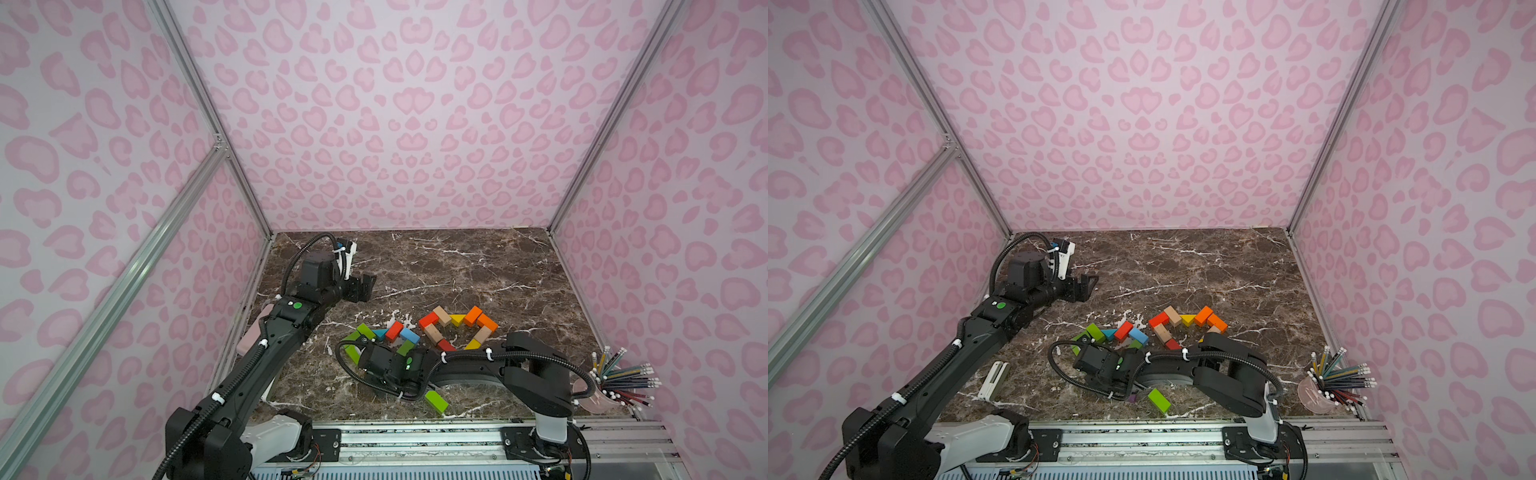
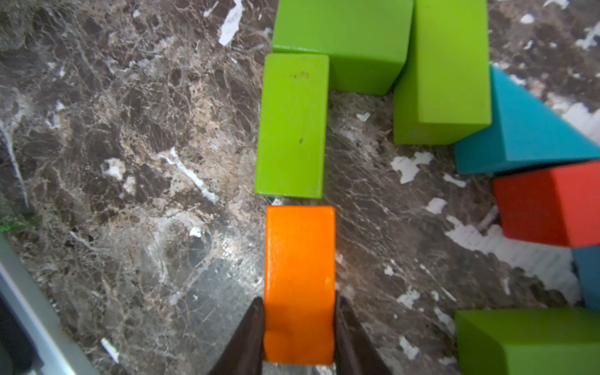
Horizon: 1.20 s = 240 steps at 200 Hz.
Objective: Assemble a heart with building blocks
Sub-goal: Assemble the building block at the center of the board.
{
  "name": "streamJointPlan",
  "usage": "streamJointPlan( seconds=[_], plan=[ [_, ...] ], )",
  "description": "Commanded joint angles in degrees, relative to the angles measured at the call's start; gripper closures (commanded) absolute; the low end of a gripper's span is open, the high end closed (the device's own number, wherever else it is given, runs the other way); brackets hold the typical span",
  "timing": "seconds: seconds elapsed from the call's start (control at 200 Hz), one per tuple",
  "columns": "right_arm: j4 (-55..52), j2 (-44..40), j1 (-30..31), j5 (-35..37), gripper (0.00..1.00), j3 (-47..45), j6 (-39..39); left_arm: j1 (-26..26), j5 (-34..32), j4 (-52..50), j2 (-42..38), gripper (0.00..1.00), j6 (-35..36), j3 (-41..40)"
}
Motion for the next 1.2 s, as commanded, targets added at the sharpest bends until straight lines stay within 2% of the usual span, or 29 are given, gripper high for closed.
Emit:
streamJointPlan(
  seconds=[0.0,0.455,0.93,1.115,1.195],
  plan=[
    [0.06,0.07,-0.01,-0.29,0.66,0.72,0.10,0.04,0.52,2.06,-0.26,0.07,0.54,-0.01],
    [1.10,0.38,0.53,-2.15,0.66,0.72,-1.73,0.03,0.52,2.05,-0.17,0.07,0.54,-0.09],
    [0.48,0.95,0.05,-0.70,0.66,2.25,-0.25,0.05,0.49,2.09,-0.34,0.07,0.51,-0.25],
    [0.40,-0.51,0.00,-0.29,0.60,1.96,-0.59,0.04,0.70,2.13,-0.26,0.07,0.51,-0.18],
    [0.32,-1.19,0.01,-0.55,0.54,2.32,-0.96,0.05,0.79,2.14,-0.26,0.07,0.54,-0.16]
  ],
)
